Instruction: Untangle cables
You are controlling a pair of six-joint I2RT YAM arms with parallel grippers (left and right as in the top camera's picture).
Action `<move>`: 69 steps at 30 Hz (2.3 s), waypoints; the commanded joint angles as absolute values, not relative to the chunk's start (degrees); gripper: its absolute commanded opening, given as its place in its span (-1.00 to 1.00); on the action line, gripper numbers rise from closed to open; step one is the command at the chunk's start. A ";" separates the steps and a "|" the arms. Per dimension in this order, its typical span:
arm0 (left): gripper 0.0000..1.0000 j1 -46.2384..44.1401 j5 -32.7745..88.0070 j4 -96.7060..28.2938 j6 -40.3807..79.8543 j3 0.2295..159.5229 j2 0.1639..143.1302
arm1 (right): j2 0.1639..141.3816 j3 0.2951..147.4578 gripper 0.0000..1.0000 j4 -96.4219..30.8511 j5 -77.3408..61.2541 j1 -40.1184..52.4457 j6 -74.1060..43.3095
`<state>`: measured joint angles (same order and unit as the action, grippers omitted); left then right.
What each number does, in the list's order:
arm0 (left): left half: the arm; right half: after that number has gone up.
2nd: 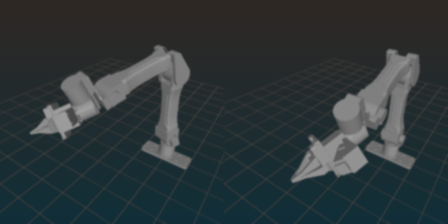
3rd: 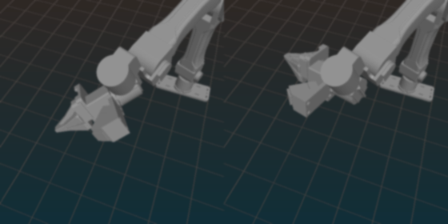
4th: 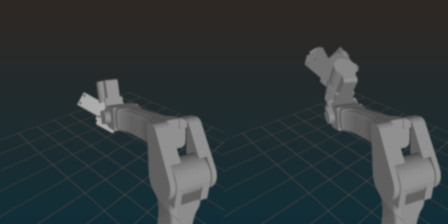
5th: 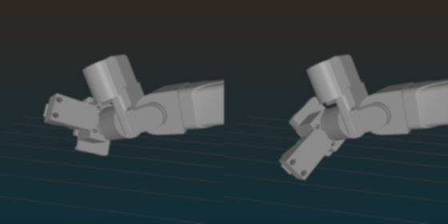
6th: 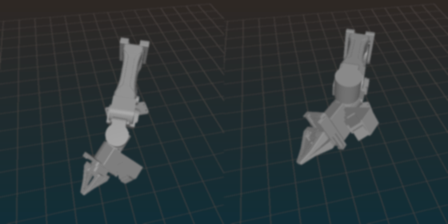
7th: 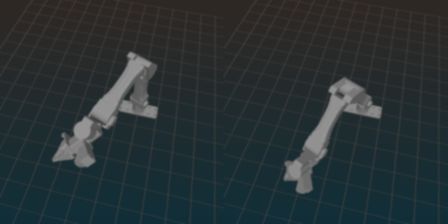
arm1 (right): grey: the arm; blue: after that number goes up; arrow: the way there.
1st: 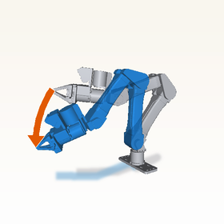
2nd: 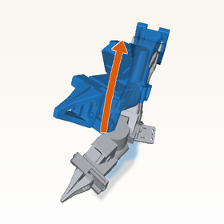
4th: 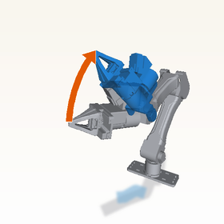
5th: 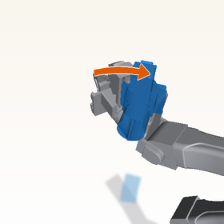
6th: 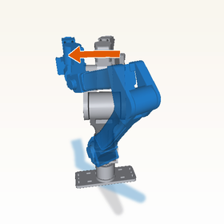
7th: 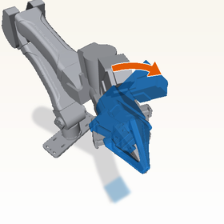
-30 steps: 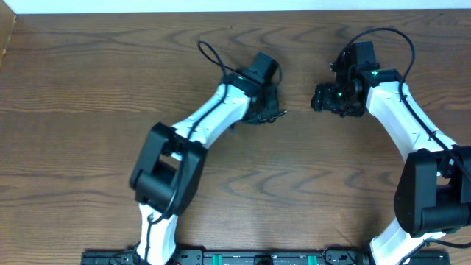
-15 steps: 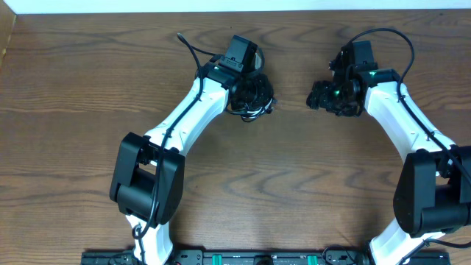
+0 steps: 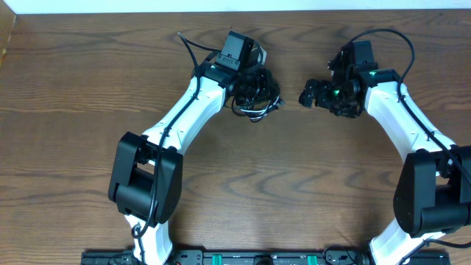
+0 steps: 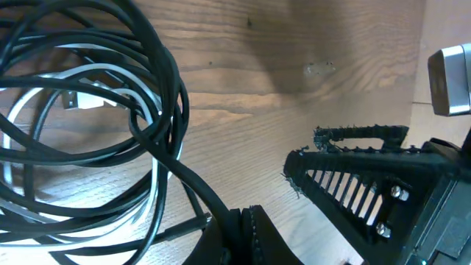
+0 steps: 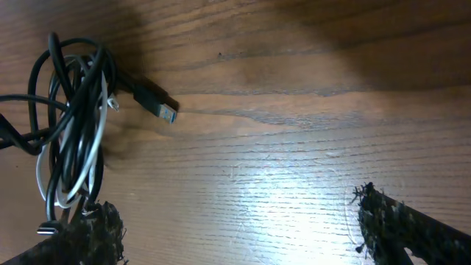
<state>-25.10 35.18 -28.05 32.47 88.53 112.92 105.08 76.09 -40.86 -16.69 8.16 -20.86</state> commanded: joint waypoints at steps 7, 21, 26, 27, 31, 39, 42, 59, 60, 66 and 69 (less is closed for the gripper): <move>-0.85 -24.77 36.97 -27.97 33.67 88.49 112.49 | 105.14 75.83 0.82 -41.08 -17.06 8.67 -25.02; -0.85 -23.27 53.04 -21.37 51.77 88.49 112.42 | 105.14 75.79 0.70 -42.96 -16.88 6.72 -28.38; -0.85 -20.71 67.83 -13.04 54.00 88.49 112.42 | 105.14 75.79 0.89 -42.59 -26.79 6.42 -28.64; -0.85 -20.16 69.28 -12.43 54.87 88.49 112.42 | 105.14 75.79 0.91 -42.37 -29.65 6.42 -28.64; -0.85 -17.74 75.24 -9.69 55.20 88.49 112.42 | 105.14 75.79 0.95 -41.34 -36.51 6.42 -26.68; -0.85 -14.46 87.13 -1.83 48.03 88.47 112.42 | 105.14 75.79 0.91 -38.26 -38.00 3.99 -26.55; -0.85 -14.09 88.23 -1.91 46.17 88.40 112.44 | 105.14 75.79 0.90 -37.54 -43.51 1.23 -26.59; -0.85 -17.72 88.07 -2.92 35.00 88.23 112.44 | 105.14 75.79 0.64 -31.46 -48.88 1.30 -48.45; -0.85 -17.98 88.07 -2.94 34.61 88.18 112.44 | 105.14 75.79 0.63 -30.96 -48.86 1.54 -49.01; -0.85 -19.33 88.03 -2.92 34.26 87.24 112.46 | 105.14 75.79 0.62 -27.33 -48.49 3.79 -50.81; -0.85 -19.94 88.01 -2.92 34.26 87.09 112.46 | 105.14 75.79 0.57 -27.16 -47.05 5.04 -51.99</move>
<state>-19.44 85.86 -3.09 35.90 87.26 112.95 105.08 76.03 -27.27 -47.51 3.86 -49.76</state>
